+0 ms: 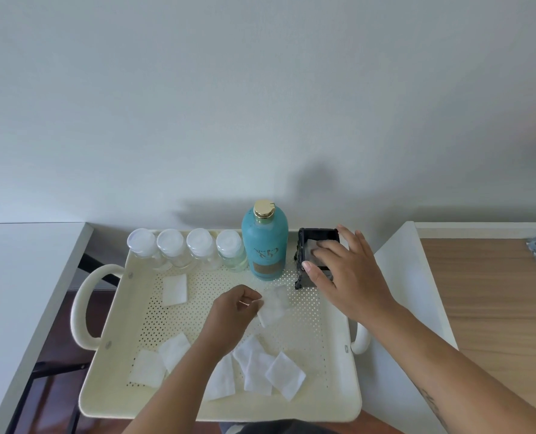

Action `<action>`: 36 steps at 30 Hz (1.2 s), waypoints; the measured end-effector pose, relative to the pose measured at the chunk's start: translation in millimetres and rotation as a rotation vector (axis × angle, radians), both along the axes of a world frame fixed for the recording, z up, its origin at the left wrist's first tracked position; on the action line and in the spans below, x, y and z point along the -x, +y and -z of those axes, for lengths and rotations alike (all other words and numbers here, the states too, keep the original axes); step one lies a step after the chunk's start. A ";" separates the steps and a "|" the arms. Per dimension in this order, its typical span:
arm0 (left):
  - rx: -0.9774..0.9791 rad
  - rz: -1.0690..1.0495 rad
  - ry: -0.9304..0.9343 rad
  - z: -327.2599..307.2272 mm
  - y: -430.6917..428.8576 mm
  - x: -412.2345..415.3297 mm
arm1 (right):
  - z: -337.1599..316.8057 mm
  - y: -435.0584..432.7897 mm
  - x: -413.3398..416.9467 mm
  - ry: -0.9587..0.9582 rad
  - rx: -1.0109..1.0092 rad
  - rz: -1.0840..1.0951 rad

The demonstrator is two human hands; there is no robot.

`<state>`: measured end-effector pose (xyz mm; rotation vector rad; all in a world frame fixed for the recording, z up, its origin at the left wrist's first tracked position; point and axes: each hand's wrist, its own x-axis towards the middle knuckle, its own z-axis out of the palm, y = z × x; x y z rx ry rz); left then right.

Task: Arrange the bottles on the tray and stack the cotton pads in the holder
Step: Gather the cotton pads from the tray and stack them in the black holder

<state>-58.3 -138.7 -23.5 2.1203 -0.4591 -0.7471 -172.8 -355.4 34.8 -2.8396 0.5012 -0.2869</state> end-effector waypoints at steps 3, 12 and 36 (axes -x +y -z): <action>-0.004 -0.013 0.016 -2.1 1.6 0.5 | -1.5 2.2 -0.1 -0.093 0.028 -0.005; -0.143 -0.060 0.033 13.2 21.5 4.5 | -4.9 27.1 6.5 -0.433 0.091 -0.084; -0.148 -0.012 -0.012 7.2 34.3 5.9 | 84.7 89.2 -19.5 0.291 -0.401 -0.020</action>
